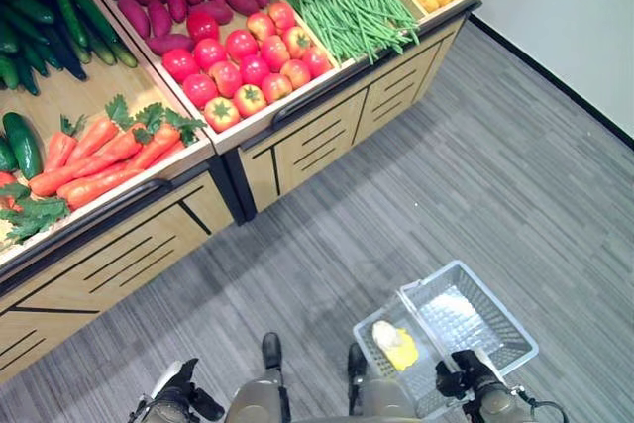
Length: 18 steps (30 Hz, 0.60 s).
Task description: Get the vegetables into the basket
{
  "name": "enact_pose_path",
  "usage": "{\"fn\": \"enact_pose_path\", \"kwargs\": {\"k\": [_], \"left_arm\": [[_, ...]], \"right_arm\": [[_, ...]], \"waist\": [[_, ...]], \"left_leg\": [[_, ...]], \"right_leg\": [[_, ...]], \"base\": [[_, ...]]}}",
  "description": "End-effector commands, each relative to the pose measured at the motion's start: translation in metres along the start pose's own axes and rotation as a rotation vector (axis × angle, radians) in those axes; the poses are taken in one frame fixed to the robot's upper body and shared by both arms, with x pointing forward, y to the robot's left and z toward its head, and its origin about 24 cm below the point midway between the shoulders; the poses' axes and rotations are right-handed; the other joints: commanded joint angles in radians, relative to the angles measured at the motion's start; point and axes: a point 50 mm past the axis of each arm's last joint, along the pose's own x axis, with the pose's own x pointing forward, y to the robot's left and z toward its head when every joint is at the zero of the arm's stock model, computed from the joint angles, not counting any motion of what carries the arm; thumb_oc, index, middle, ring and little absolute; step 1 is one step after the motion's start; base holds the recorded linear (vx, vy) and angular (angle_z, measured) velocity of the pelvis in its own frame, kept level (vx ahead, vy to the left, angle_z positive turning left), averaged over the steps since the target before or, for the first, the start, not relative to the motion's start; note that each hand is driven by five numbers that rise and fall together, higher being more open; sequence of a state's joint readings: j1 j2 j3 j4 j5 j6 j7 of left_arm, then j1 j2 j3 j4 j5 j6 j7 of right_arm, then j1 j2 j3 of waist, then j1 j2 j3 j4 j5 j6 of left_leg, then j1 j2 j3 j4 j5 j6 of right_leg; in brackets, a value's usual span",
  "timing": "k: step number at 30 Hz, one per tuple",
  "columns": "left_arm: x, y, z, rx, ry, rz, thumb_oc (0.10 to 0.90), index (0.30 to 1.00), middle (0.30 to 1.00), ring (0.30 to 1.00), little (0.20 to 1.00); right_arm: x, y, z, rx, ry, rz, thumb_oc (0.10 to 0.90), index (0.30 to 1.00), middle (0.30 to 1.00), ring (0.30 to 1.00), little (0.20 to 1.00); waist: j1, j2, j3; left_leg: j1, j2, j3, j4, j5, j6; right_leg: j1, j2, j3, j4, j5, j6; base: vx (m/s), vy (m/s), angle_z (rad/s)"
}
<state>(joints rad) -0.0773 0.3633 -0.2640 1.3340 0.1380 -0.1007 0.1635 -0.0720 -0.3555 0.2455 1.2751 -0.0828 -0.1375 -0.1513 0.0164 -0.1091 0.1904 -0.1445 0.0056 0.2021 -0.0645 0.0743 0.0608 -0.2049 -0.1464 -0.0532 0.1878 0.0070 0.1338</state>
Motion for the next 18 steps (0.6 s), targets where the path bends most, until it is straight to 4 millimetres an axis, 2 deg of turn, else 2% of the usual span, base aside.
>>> {"fn": "enact_pose_path", "kwargs": {"k": [1, 3, 5, 7, 9, 12, 14, 16, 17, 18], "left_arm": [[-0.002, 0.015, -0.014, -0.061, 0.027, 0.053, 0.9, 1.0, 1.0, 1.0, 1.0], [-0.001, 0.019, -0.013, -0.072, 0.028, 0.067, 0.9, 1.0, 1.0, 1.0, 1.0], [0.0, 0.021, -0.011, -0.079, 0.025, 0.073, 0.9, 1.0, 1.0, 1.0, 1.0], [0.0, 0.022, -0.009, -0.088, 0.021, 0.078, 0.9, 1.0, 1.0, 1.0, 1.0], [0.001, 0.021, -0.006, -0.101, 0.015, 0.081, 0.9, 1.0, 1.0, 1.0, 1.0], [0.001, 0.02, -0.006, -0.122, 0.018, 0.078, 0.9, 1.0, 1.0, 1.0, 1.0], [0.0, 0.016, -0.007, -0.136, 0.022, 0.069, 0.9, 1.0, 1.0, 1.0, 1.0], [-0.001, 0.012, -0.01, -0.138, 0.034, 0.057, 0.9, 1.0, 1.0, 1.0, 1.0], [-0.001, 0.013, -0.013, -0.142, 0.046, 0.063, 0.9, 1.0, 1.0, 1.0, 1.0], [0.0, 0.015, -0.012, -0.113, 0.046, 0.077, 0.9, 1.0, 1.0, 1.0, 1.0]], "right_arm": [[0.003, -0.028, 0.01, -0.072, -0.062, -0.062, 0.4, 0.3, 0.3, 0.3, 0.3], [0.003, -0.029, 0.014, -0.077, -0.078, -0.064, 0.4, 0.3, 0.3, 0.3, 0.3], [0.004, -0.032, 0.018, -0.082, -0.091, -0.074, 0.4, 0.3, 0.3, 0.3, 0.3], [0.005, -0.034, 0.021, -0.082, -0.099, -0.08, 0.4, 0.3, 0.3, 0.3, 0.3], [0.006, -0.036, 0.026, -0.085, -0.116, -0.088, 0.4, 0.3, 0.3, 0.3, 0.3], [0.005, -0.037, 0.023, -0.093, -0.111, -0.086, 0.4, 0.3, 0.3, 0.3, 0.3], [0.004, -0.037, 0.018, -0.09, -0.092, -0.086, 0.4, 0.3, 0.3, 0.3, 0.3], [0.004, -0.038, 0.014, -0.087, -0.081, -0.086, 0.4, 0.3, 0.3, 0.3, 0.3], [0.003, -0.039, 0.013, -0.092, -0.078, -0.084, 0.4, 0.3, 0.3, 0.3, 0.3], [0.003, -0.042, 0.009, -0.1, -0.072, -0.088, 0.4, 0.3, 0.3, 0.3, 0.3]], "waist": [[0.025, 0.024, 0.057], [0.015, 0.033, 0.067], [0.005, 0.045, 0.081], [-0.003, 0.047, 0.095], [-0.024, 0.044, 0.119], [-0.043, 0.043, 0.123], [-0.043, 0.04, 0.118], [-0.038, 0.04, 0.107], [-0.036, 0.042, 0.097], [-0.04, 0.057, 0.079]], "left_leg": [[0.01, 0.006, -0.041, 0.073, -0.081, -0.023], [0.036, 0.006, -0.049, 0.065, -0.085, -0.021], [0.054, 0.013, -0.064, 0.068, -0.092, -0.027], [0.066, 0.014, -0.078, 0.076, -0.102, -0.032], [0.096, 0.007, -0.115, 0.095, -0.133, -0.045], [0.132, 0.0, -0.159, 0.107, -0.162, -0.057], [0.146, -0.01, -0.189, 0.118, -0.175, -0.065], [0.151, -0.012, -0.201, 0.126, -0.183, -0.072], [0.16, 0.002, -0.209, 0.127, -0.181, -0.083], [0.169, 0.03, -0.225, 0.13, -0.156, -0.109]], "right_leg": [[0.061, -0.099, 0.024, 0.139, 0.302, 0.09], [0.012, -0.076, 0.025, 0.159, 0.267, 0.072], [-0.056, -0.051, 0.016, 0.13, 0.192, 0.05], [-0.072, -0.05, 0.005, 0.105, 0.163, 0.044], [-0.119, -0.049, 0.009, -0.025, 0.17, 0.054], [-0.144, -0.043, 0.048, -0.117, 0.191, 0.065], [-0.135, -0.038, 0.057, -0.108, 0.187, 0.065], [-0.119, -0.037, 0.036, -0.111, 0.181, 0.055], [-0.113, -0.022, 0.028, -0.104, 0.168, 0.044], [-0.099, 0.003, 0.002, -0.092, 0.143, 0.023]], "base": [[0.1, 0.176, -0.02], [0.13, 0.138, 0.04], [0.12, 0.017, 0.24], [0.14, -0.067, 0.38], [0.25, -0.162, 0.48], [0.22, -0.141, 0.5], [0.18, -0.16, 0.7], [0.14, -0.201, 0.89], [0.23, -0.391, 0.64], [0.28, -0.457, 0.46]]}}
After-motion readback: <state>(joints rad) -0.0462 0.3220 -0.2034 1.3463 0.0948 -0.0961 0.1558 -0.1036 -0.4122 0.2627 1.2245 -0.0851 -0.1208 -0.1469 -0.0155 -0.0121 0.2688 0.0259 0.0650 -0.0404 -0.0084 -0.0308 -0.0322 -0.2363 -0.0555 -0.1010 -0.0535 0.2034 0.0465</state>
